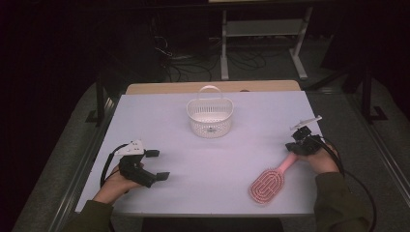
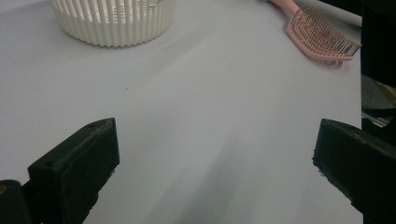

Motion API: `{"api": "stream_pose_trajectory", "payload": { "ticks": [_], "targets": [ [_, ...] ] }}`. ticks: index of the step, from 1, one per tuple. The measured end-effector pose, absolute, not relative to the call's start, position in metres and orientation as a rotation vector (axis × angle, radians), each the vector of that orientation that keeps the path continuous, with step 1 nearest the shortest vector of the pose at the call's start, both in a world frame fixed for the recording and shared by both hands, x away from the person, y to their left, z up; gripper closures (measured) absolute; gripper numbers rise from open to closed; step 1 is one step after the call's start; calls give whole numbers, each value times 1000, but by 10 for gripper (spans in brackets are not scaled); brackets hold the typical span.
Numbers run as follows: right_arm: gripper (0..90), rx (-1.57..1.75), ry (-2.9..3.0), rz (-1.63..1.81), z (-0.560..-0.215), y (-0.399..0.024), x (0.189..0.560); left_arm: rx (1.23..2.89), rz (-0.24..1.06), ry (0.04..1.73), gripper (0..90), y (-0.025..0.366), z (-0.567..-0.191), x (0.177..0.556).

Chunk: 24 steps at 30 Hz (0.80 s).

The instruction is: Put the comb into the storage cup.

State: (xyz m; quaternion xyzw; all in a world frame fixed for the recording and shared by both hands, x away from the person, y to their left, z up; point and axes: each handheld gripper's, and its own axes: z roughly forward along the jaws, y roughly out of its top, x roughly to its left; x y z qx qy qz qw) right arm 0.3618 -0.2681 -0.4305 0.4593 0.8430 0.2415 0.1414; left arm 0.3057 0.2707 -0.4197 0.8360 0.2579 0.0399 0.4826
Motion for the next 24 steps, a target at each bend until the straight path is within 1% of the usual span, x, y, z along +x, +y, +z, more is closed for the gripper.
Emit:
{"api": "stream_pose_trajectory", "payload": {
  "ticks": [24],
  "targets": [
    [894,1361,2451,680,-432,-290,334,2045,91,625,1,268,-421,305]
  ]
}}
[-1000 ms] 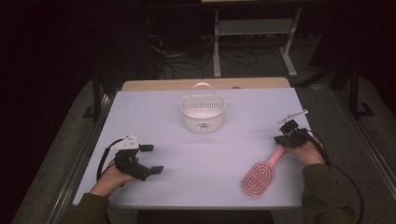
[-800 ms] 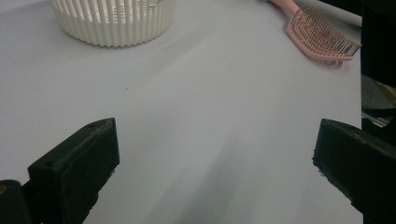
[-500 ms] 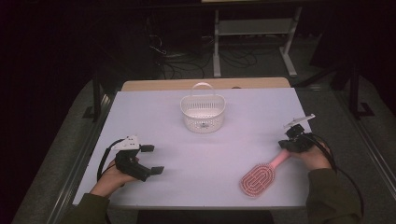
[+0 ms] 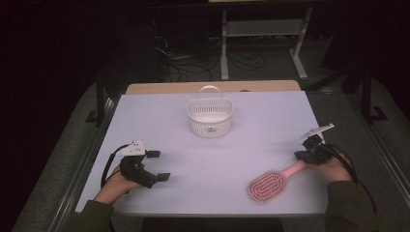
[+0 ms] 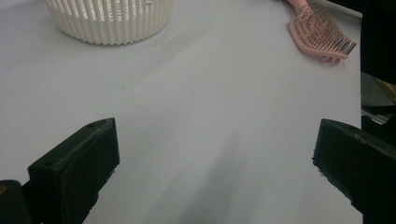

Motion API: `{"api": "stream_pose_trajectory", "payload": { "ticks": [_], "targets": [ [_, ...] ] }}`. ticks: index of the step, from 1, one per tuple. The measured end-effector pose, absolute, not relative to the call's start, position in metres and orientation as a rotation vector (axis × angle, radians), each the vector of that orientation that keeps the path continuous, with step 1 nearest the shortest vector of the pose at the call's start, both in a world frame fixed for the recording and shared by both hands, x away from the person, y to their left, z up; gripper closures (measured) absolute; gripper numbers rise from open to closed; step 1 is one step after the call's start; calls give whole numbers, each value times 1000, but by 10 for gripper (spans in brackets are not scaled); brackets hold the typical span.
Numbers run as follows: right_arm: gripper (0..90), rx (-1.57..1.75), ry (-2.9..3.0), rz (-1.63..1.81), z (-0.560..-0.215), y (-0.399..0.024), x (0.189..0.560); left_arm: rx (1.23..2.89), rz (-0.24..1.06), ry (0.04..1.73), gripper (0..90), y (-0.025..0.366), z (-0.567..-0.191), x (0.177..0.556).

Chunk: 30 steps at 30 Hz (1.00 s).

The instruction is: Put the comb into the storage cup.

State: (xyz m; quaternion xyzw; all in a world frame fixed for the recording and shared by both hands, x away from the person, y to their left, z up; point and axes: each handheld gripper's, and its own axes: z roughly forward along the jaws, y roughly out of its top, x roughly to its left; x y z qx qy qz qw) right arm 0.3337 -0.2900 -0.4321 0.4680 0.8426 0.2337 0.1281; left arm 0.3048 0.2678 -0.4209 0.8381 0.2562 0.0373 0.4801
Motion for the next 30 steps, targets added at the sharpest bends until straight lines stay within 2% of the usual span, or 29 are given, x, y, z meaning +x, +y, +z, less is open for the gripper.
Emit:
{"api": "stream_pose_trajectory", "payload": {
  "ticks": [30],
  "targets": [
    [894,1393,2498,700,-432,-309,288,2048,89,615,1,265,-421,304]
  ]
}}
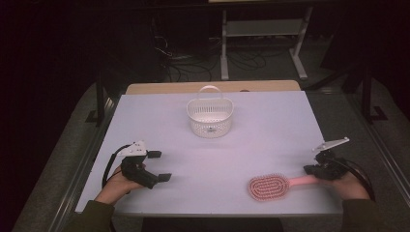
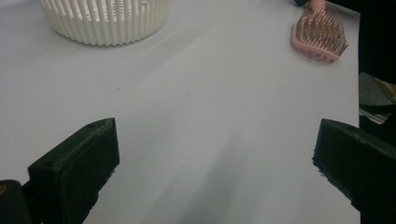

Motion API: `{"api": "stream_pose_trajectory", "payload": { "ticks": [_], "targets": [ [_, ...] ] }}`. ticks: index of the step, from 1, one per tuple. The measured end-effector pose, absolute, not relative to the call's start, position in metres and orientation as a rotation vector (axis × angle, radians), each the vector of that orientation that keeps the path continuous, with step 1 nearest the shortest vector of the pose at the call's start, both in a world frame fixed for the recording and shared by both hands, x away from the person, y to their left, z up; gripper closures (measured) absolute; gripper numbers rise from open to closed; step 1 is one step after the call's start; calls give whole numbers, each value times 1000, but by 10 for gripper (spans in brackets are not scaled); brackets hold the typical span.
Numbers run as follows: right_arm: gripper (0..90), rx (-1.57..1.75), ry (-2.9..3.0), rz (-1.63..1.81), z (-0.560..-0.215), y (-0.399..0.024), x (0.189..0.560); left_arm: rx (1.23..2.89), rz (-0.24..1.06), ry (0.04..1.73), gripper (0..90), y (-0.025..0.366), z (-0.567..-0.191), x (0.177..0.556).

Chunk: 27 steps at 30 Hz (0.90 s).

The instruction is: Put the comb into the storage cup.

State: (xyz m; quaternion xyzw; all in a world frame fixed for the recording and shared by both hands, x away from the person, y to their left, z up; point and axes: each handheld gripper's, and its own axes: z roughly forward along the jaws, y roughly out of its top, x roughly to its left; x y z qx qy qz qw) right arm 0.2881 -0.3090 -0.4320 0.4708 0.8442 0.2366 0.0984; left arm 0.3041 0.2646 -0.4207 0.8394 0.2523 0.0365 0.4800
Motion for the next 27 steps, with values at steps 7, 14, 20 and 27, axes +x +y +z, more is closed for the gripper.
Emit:
{"api": "stream_pose_trajectory", "payload": {
  "ticks": [7,14,20,27],
  "targets": [
    [894,1375,2517,708,-432,-308,278,2051,86,611,1,263,-421,304],
    [894,1363,2533,698,-431,-307,270,2050,84,612,1,262,-421,303],
    [894,1356,2540,695,-431,-307,262,2053,84,608,1,261,-421,304],
    [894,1339,2544,699,-431,-305,253,2054,81,608,1,260,-421,303]
  ]
}}
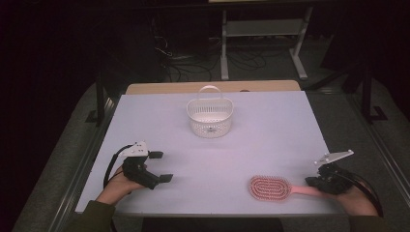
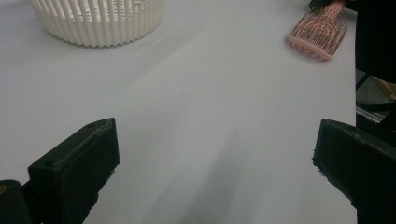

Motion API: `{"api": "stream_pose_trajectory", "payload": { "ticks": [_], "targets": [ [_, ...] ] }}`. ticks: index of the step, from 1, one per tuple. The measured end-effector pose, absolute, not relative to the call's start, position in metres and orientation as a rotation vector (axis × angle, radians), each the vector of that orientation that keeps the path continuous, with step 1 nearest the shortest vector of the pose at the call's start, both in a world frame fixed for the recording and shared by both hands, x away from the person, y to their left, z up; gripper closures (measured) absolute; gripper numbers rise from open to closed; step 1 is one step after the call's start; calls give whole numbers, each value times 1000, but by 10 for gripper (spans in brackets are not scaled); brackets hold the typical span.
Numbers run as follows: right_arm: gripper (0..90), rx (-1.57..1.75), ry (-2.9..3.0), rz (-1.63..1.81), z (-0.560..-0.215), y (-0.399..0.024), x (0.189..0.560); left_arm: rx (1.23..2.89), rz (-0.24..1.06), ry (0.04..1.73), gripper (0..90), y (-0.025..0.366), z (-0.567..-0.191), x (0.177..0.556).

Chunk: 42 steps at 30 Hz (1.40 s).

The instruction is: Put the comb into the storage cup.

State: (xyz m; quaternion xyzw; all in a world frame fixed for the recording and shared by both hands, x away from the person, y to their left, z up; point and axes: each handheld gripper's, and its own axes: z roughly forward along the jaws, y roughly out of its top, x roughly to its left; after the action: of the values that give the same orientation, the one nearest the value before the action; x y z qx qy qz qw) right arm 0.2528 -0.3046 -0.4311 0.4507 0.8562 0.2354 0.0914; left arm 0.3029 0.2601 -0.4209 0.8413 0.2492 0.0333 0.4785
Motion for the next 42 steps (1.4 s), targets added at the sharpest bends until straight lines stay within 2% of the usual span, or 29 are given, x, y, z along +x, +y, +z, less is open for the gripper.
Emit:
{"api": "stream_pose_trajectory", "payload": {
  "ticks": [35,42],
  "targets": [
    [889,1314,2530,751,-427,-299,228,2068,72,599,1,258,-422,303],
    [705,1281,2461,882,-416,-289,235,2068,72,600,1,258,-422,303]
  ]
}}
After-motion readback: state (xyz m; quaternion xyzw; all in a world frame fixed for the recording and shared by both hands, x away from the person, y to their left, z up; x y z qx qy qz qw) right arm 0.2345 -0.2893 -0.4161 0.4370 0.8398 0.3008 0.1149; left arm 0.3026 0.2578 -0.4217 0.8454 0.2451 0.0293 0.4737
